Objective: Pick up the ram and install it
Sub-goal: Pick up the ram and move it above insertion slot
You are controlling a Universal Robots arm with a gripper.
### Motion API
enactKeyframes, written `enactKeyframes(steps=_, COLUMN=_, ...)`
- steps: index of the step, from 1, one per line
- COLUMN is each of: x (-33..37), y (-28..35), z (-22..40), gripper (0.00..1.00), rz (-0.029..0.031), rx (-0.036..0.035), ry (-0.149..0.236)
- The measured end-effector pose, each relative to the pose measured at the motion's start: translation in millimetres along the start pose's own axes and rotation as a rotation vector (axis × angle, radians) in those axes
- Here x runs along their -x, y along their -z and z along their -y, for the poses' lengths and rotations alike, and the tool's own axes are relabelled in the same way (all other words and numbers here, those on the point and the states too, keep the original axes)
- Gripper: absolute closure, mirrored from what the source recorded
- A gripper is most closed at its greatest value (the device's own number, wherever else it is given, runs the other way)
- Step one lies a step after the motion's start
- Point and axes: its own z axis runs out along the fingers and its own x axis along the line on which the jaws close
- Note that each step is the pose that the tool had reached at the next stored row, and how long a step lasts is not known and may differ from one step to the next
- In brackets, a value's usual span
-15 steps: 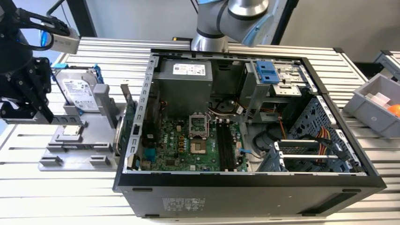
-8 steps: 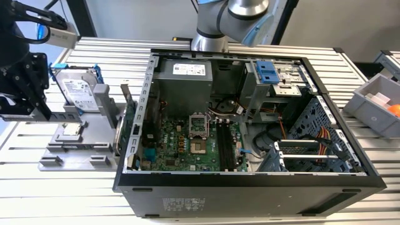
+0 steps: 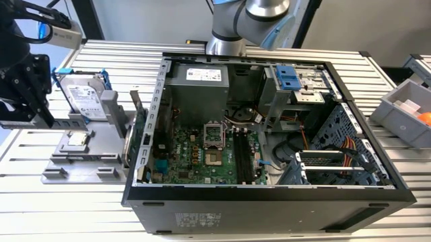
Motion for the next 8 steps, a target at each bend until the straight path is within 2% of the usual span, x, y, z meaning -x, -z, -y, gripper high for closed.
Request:
enactKeyframes(steps=4, x=1.2, y=2.0, z=-0.2, gripper=1.0, rz=-0.0036, rx=0.0003, ry=0.0)
enactKeyframes(steps=8, x=1.3, y=4.7, z=-0.2, gripper=1.0, rz=-0.0034, rx=0.0, ry=0.0)
